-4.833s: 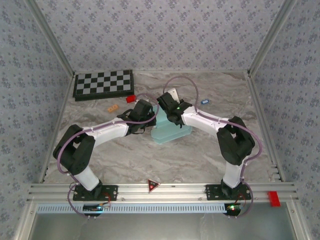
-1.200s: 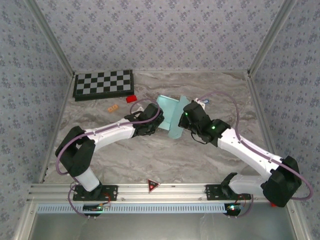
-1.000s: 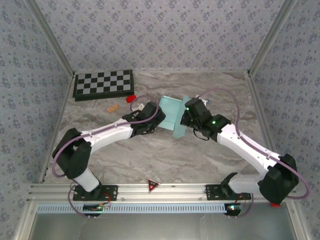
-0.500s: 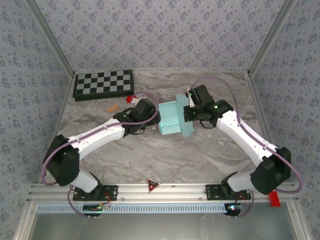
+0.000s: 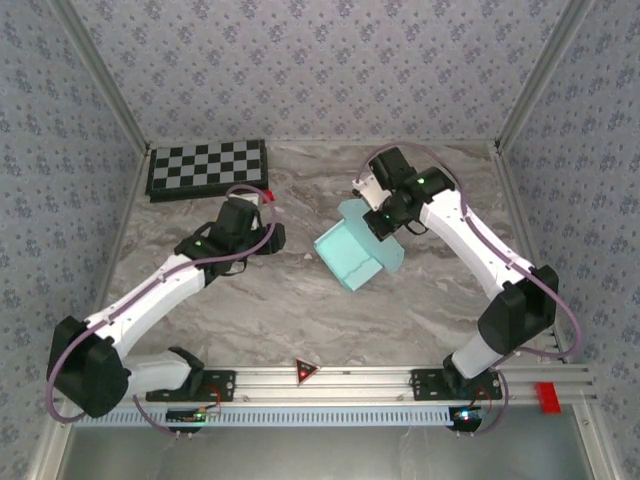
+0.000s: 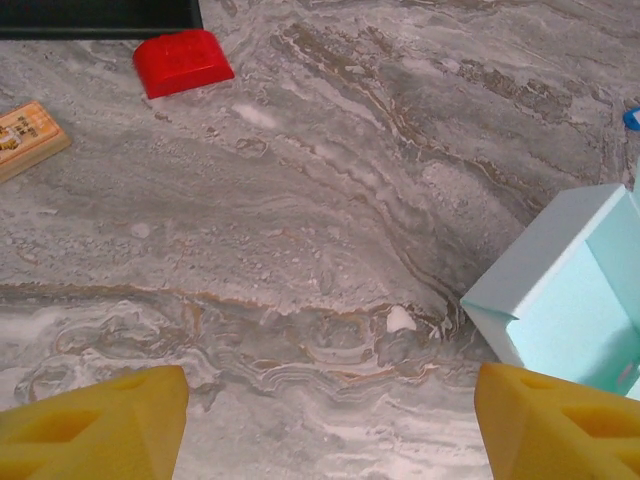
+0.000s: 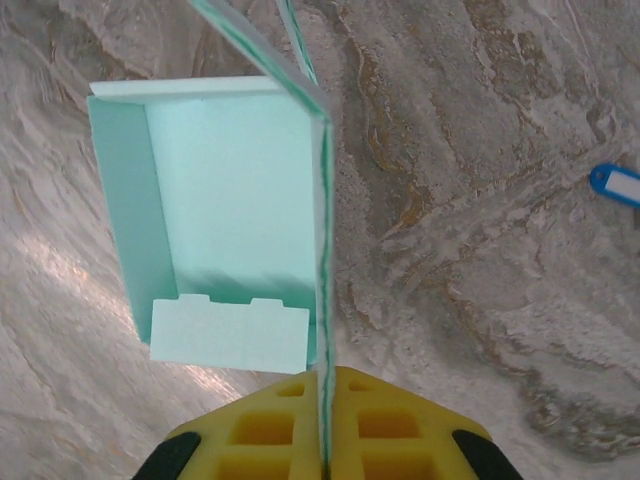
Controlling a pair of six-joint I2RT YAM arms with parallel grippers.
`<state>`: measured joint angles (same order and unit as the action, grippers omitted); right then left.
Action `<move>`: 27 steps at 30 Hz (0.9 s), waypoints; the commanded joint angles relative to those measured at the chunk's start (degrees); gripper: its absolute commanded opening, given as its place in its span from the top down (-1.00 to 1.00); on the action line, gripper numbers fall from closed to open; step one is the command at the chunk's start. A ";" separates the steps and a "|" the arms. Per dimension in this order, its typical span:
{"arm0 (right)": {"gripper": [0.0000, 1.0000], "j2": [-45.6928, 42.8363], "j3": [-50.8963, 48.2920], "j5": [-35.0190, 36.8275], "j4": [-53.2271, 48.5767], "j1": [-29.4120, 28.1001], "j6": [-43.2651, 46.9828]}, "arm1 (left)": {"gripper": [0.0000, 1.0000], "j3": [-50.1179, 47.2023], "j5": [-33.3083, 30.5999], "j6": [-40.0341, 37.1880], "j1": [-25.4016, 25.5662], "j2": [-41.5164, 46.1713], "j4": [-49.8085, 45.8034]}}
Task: Fold the paper box
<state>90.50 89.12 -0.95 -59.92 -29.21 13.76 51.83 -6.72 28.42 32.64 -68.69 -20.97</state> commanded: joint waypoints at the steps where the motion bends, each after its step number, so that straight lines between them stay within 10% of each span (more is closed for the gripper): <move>1: 0.85 1.39 3.95 -2.15 -5.93 -0.31 12.10 | -0.51 -1.55 3.66 -1.84 -1.60 2.97 1.00; 27: 0.72 26.01 25.17 6.80 -17.43 -8.27 39.49 | -0.55 -4.06 4.61 -0.21 -2.53 4.36 1.13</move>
<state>114.69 112.03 3.64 -75.02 -36.86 45.84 48.14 -2.76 28.10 30.46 -65.01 -20.82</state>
